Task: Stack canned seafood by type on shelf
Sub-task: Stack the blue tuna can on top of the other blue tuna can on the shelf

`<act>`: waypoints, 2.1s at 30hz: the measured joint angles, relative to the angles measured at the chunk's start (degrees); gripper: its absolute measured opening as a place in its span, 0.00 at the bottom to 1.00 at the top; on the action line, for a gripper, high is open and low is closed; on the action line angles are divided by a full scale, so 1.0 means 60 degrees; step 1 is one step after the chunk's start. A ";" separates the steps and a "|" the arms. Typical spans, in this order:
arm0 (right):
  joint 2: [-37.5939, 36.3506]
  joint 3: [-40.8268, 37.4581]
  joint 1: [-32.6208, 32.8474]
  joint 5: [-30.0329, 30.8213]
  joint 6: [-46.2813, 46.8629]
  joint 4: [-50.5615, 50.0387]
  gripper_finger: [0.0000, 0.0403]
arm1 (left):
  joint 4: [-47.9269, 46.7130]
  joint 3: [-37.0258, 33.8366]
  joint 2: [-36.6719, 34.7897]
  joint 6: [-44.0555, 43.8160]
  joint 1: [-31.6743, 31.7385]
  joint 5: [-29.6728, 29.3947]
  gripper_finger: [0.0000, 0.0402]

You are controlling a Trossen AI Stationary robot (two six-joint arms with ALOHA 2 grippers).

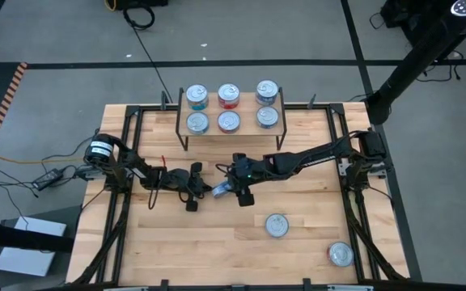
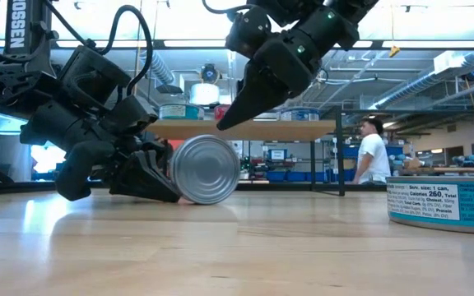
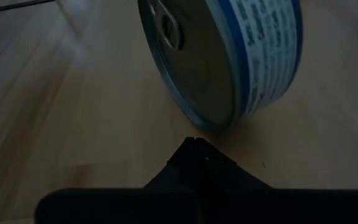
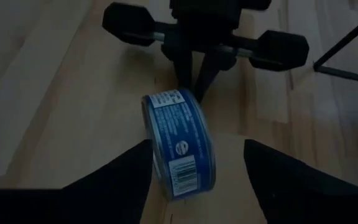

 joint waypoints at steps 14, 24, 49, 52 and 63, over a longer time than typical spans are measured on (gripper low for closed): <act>0.0011 0.0806 0.0339 -0.0017 0.0197 -0.0641 0.66 | 0.0066 0.0069 0.0004 0.0000 0.0007 -0.0007 0.01; 0.0203 0.0888 0.0198 0.0080 0.0148 -0.0998 0.67 | 0.0025 0.0113 0.0004 0.0001 0.0004 -0.0007 0.01; 0.0940 0.0914 -0.0044 -0.0074 -0.0240 -0.1139 0.52 | -0.0185 0.0131 0.0004 0.0004 0.0004 -0.0004 0.01; 0.0940 0.0914 -0.0044 -0.0252 -0.0249 -0.1248 0.42 | -0.0189 0.0131 0.0004 0.0006 0.0004 -0.0004 0.01; 0.0861 0.0911 0.0195 -0.0285 -0.0318 -0.1325 0.37 | -0.0189 0.0131 0.0000 0.0012 0.0004 0.0000 0.01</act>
